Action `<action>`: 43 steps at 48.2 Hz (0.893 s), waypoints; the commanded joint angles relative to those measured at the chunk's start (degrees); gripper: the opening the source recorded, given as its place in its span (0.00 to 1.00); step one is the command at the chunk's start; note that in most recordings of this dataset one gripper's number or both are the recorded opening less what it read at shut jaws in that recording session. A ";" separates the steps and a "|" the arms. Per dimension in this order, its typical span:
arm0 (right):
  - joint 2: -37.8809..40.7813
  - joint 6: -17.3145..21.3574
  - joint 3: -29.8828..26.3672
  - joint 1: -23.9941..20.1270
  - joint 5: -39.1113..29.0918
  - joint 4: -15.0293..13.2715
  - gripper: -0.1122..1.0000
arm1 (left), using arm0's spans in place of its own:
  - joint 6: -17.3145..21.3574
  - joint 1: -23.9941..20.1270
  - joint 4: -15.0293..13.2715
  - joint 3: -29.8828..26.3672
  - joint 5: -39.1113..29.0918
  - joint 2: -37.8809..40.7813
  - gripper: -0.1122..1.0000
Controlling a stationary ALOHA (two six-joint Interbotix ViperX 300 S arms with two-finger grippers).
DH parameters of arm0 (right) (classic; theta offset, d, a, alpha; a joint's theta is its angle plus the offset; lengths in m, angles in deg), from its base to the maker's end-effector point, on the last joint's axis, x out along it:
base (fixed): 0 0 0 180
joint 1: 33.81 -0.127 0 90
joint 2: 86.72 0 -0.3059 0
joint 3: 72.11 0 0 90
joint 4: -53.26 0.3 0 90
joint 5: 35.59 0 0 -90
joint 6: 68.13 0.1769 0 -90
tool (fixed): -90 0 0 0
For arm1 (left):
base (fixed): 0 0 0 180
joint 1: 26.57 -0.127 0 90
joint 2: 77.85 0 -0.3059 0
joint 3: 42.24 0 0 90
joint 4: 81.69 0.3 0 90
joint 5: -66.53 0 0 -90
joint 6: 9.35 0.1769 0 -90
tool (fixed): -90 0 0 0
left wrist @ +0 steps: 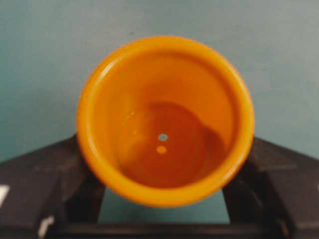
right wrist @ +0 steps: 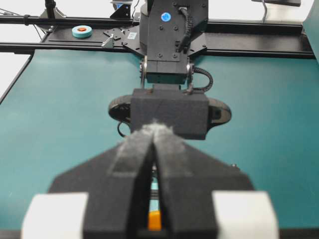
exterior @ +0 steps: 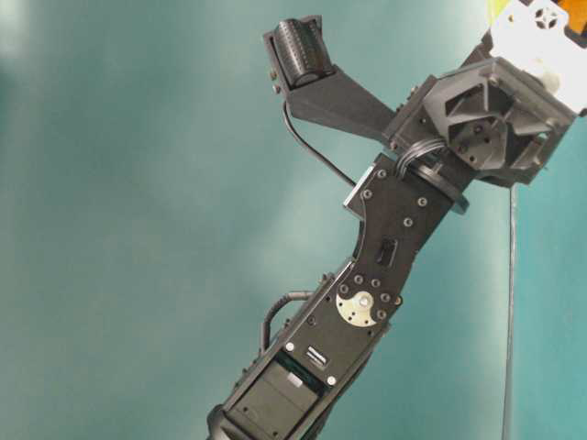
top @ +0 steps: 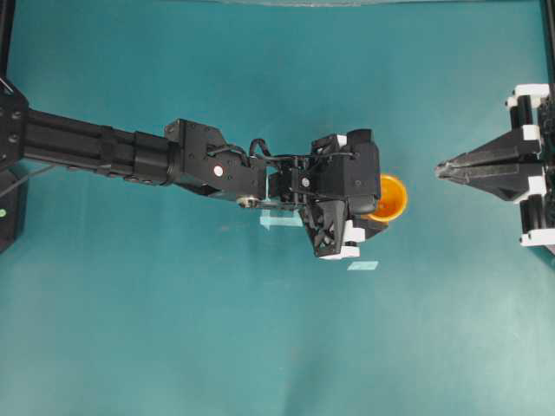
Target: Move the cup toward the block with left arm.
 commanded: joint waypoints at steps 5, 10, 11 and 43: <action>0.18 0.09 -1.76 -0.09 0.26 0.00 0.10 | 0.00 0.26 0.18 -1.58 0.53 -1.14 0.65; 0.18 0.09 -1.76 -0.09 0.00 -0.09 0.10 | 0.00 0.26 0.18 -1.58 0.53 -1.14 0.65; 0.18 0.09 -1.76 -0.09 -0.18 -0.09 0.10 | 0.00 0.26 0.18 -1.58 0.53 -1.14 0.65; 0.18 -0.35 -1.76 -0.09 -0.26 -0.09 0.10 | 0.00 0.26 0.18 -1.58 0.62 -1.14 0.65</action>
